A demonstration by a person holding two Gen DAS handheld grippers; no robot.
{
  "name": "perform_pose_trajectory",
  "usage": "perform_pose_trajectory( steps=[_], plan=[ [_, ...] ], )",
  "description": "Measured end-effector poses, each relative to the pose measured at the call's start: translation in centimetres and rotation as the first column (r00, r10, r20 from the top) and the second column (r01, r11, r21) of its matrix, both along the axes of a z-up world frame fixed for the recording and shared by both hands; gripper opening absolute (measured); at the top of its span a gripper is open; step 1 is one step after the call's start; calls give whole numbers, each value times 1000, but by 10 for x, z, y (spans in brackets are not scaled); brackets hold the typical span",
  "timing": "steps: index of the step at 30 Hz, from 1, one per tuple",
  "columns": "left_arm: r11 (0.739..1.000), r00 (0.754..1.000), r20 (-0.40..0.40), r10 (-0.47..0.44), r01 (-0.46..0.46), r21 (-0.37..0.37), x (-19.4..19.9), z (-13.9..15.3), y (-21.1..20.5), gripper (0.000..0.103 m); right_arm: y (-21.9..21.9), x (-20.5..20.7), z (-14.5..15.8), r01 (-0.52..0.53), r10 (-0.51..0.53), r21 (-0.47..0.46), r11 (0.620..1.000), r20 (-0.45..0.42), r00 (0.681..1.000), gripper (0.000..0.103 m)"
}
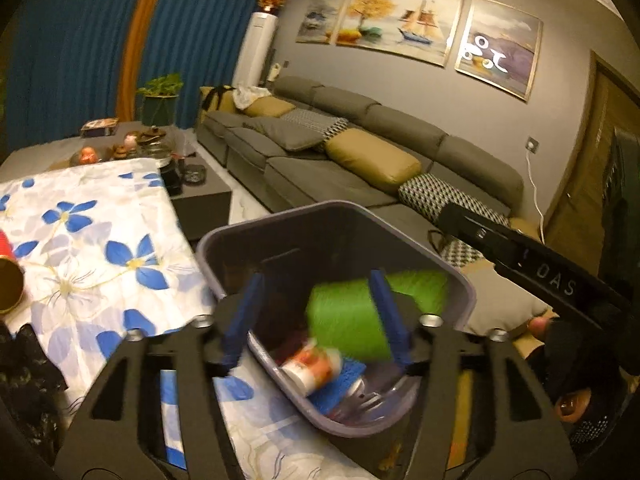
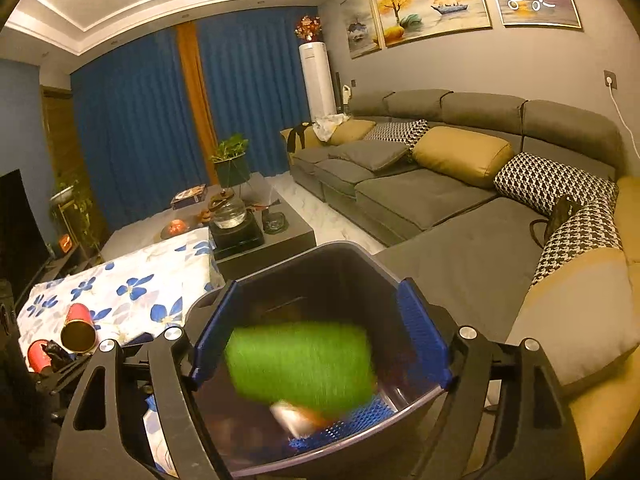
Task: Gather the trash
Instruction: 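Open both tools to drop the cup and green net into the bin, then move both tools back over the red snack bag and black bag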
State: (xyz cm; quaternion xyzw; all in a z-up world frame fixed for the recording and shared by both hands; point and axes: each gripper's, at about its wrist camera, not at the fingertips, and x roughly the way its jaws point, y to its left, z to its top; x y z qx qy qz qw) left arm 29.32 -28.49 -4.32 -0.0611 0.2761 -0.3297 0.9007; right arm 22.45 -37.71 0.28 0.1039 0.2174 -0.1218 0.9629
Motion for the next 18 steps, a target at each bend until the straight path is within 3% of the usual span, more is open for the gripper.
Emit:
perform_pose_trajectory(
  steps=[5,9,13,18],
  plan=[
    [995,995,23,93,-93,20,-8,3,22,81,4,-11,0,-2,2,20,1000,11,1000,88],
    [982,984,38,176,-178,57,-22,9,41,85,17,-23,-1,-6,6,14,1000,9,1000,89],
    [955,957,50,285,-288,67,-45,17,75,89,36,-39,0,-15,15,0,1000,40,999,95],
    [919,920,72,384,-389,62,-76,28,126,90,64,-63,6,-41,41,0,999,83,996,96]
  ],
)
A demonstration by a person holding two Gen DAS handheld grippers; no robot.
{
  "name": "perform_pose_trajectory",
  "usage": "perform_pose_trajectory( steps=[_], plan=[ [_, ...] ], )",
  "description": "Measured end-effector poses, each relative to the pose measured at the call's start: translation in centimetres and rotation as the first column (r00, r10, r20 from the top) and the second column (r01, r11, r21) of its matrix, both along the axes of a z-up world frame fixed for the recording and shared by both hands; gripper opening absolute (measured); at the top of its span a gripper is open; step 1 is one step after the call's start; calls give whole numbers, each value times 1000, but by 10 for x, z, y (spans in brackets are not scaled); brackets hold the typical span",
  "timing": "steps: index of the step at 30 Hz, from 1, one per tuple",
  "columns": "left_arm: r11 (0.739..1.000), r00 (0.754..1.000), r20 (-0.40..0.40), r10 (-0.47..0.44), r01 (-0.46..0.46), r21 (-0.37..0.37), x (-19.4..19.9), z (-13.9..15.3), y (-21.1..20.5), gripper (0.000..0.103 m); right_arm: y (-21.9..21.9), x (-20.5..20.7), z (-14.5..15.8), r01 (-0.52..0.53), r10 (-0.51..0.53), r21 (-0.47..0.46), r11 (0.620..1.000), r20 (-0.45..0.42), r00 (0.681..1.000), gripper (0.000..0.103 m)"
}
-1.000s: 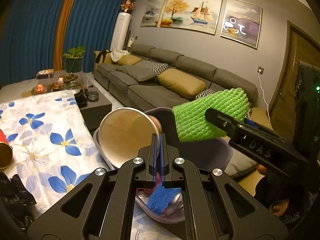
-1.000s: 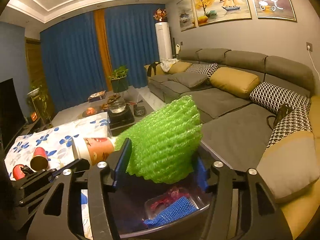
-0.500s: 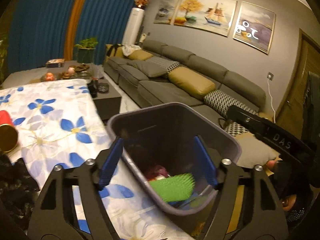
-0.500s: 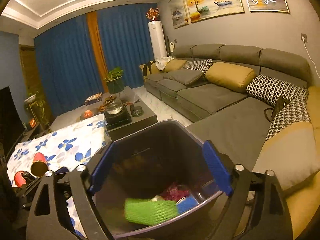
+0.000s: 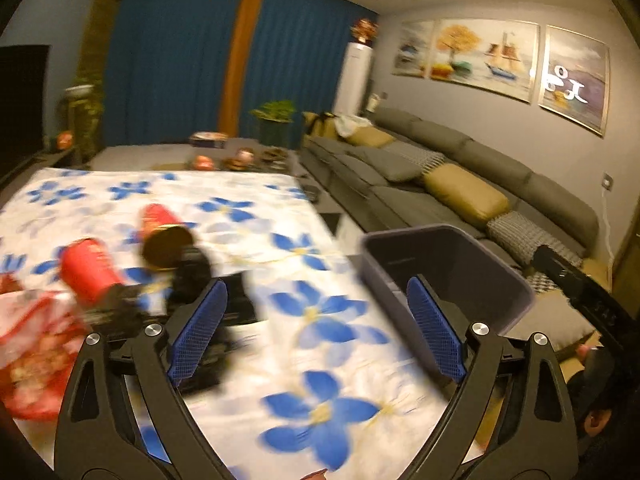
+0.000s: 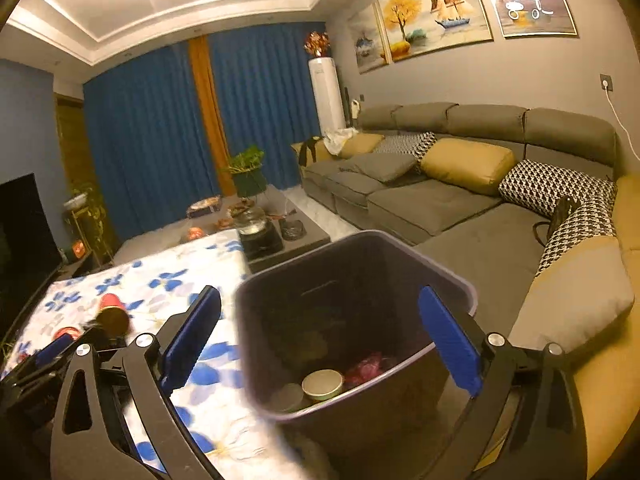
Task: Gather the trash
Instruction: 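Move both tools back over the red snack bag and black bag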
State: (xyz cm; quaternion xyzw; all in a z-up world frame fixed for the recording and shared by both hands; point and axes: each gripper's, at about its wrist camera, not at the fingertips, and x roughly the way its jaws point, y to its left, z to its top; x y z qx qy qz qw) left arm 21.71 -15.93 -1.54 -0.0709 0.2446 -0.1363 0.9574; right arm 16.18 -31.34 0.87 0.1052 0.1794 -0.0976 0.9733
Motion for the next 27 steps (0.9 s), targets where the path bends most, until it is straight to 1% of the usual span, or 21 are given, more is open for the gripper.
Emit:
perform_pose_trajectory(
  steps=[2,6,8,12,15,19,22,23,27],
  plan=[
    [999,999,22,40,-40,7,-16,3,18,90,15,-9,0,-19,19,-9,1000,16,1000,96],
    [991,990,48,129,-131,40,-43,7,61,90,54,-20,-2,-104,105,-33,994,31,994,96],
    [983,983,52,175,-178,47,-57,7,83,90,78,-22,-6,-150,151,-44,988,15,988,96],
    [968,968,51,244,-246,41,-80,5,126,90,116,-22,-14,-229,229,-34,973,-22,973,96],
    [952,952,70,299,-302,47,-98,5,157,90,147,-23,-17,-275,274,-52,960,-36,961,96],
    [938,937,88,337,-343,59,-113,4,182,90,184,-23,-22,-321,318,-69,944,-55,946,96],
    [929,927,100,361,-367,50,-124,4,200,90,204,-20,-26,-348,343,-80,934,-64,937,95],
    [925,923,104,371,-377,47,-127,4,205,90,211,-18,-27,-359,354,-80,930,-72,933,93],
    [911,908,104,405,-410,35,-132,4,225,90,232,-8,-34,-388,378,-98,917,-100,920,93]
  ],
)
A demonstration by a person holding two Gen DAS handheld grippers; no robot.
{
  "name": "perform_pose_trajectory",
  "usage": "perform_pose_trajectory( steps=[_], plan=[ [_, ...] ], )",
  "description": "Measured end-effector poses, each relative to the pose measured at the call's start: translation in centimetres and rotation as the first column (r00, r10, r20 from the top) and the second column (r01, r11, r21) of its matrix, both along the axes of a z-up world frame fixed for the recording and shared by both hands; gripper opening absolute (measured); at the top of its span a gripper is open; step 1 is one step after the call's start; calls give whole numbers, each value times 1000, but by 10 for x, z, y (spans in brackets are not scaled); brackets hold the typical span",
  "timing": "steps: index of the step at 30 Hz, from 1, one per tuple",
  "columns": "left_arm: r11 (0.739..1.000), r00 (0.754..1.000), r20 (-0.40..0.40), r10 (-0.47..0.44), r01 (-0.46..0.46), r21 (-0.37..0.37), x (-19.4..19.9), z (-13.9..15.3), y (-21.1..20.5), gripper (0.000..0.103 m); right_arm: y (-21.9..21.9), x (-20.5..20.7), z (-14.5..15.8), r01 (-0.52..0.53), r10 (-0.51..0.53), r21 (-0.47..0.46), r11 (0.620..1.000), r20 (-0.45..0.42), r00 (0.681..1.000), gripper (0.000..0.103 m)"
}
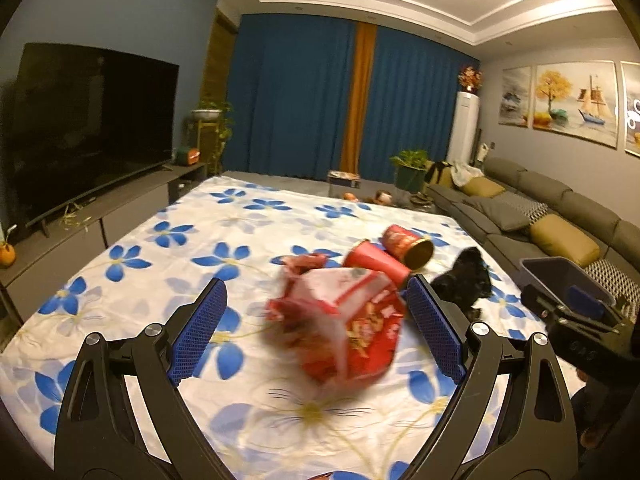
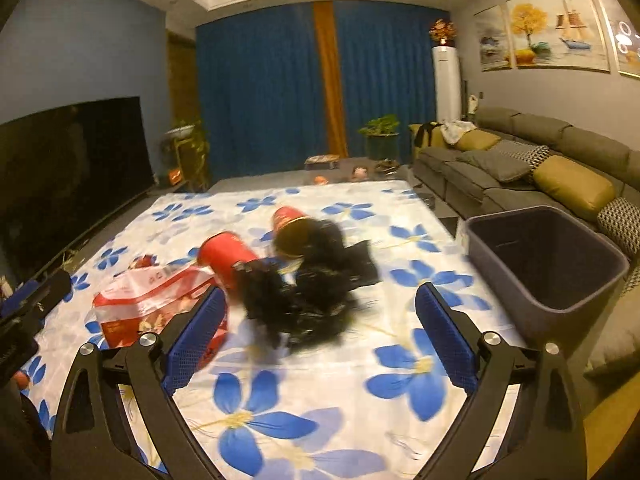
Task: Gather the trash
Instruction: 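Move both tools back over the red snack bag and black bag, then grasp the red snack bag with the left tool while the right tool grasps the black bag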
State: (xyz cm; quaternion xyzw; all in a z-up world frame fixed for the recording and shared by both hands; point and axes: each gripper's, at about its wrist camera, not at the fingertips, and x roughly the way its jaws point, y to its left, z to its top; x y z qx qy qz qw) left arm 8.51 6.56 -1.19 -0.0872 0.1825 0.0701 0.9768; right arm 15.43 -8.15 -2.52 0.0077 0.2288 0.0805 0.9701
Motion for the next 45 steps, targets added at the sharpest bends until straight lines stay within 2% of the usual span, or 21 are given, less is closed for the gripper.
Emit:
perform_pose_trajectory(
  steps=[4,7,16,19,25,27,30,36,41,45],
  plan=[
    [1000,1000,-3,14,-14,-16,3,-5,14,90,15,16,-10,-15,14,-3,1000,-21,1000,91],
    [1000,1000,-10,9,-9,-18,7,-9,17,90,23,28,-17,-16,16,-7,1000,-37,999,81],
    [999,998,-42,-40,39,-11,29,-25,13,88,34,55,-35,-21,22,7,1000,-84,996,70],
    [999,998,-50,-47,46,-25,33,-28,13,88,36,62,-39,-30,30,7,1000,-100,995,63],
    [998,996,-68,-60,58,-32,41,-35,12,82,40,69,-45,-63,64,11,998,-131,989,31],
    [997,995,-74,-65,63,-33,43,-36,10,79,41,67,-44,-73,74,10,997,-120,990,15],
    [997,993,-86,-77,74,-33,48,-40,9,72,37,61,-40,-78,80,23,997,-102,991,8],
    [990,983,-137,-120,108,-91,60,-52,12,52,27,44,-27,-87,90,48,995,-53,995,4],
    [980,970,-170,-171,150,-127,68,-60,10,24,18,33,-23,-88,91,69,994,-42,995,4],
    [976,966,-172,-191,168,-137,68,-62,8,9,13,21,-18,-99,101,77,992,-25,995,4]
  ],
)
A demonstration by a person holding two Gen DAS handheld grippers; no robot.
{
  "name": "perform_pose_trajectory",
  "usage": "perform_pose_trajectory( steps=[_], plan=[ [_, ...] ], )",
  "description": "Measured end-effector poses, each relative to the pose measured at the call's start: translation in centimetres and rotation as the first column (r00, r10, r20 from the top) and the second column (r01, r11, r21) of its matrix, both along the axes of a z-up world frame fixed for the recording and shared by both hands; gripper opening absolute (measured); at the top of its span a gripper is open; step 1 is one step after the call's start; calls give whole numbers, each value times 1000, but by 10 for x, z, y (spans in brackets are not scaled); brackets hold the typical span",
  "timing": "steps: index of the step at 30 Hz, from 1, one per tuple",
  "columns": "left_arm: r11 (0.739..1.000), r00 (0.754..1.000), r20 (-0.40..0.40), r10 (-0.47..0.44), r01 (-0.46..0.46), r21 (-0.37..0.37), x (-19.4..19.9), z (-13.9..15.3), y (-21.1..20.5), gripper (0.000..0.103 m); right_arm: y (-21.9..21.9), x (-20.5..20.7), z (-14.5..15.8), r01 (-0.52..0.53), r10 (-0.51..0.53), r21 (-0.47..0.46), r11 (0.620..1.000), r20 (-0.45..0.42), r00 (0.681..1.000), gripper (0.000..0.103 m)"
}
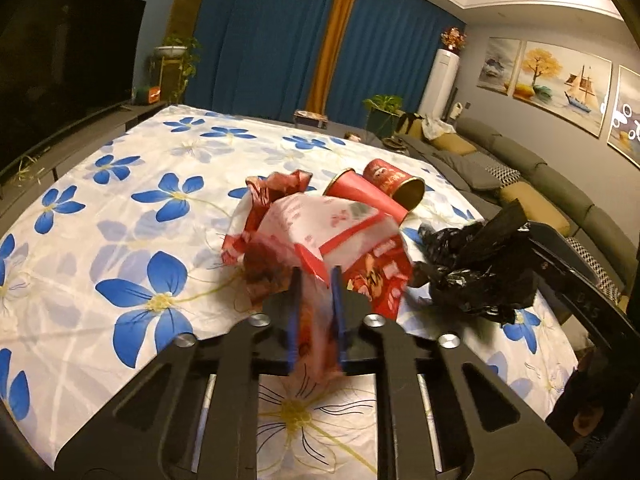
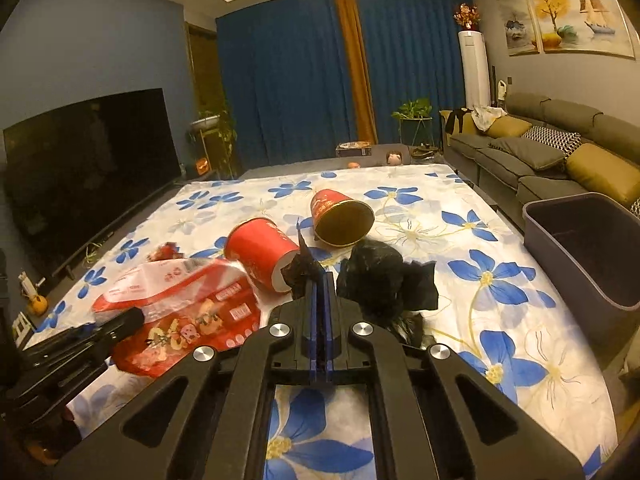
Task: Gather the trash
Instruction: 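Grasp the red snack bag with the left tool while the right tool grasps the black bag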
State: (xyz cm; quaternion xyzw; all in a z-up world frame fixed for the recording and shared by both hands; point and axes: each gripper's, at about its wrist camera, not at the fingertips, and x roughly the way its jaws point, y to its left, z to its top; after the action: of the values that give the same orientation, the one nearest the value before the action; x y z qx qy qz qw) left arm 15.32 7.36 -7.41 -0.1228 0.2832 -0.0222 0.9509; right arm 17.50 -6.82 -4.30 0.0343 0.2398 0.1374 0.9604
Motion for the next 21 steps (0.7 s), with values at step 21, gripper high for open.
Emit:
perform_pose_trajectory(
  steps=[21],
  plan=[
    [1000,983,183,-4,6,-10,-44,56,-2,4,-40,-50,41,15,-19,41,999,104,994,3]
  ],
)
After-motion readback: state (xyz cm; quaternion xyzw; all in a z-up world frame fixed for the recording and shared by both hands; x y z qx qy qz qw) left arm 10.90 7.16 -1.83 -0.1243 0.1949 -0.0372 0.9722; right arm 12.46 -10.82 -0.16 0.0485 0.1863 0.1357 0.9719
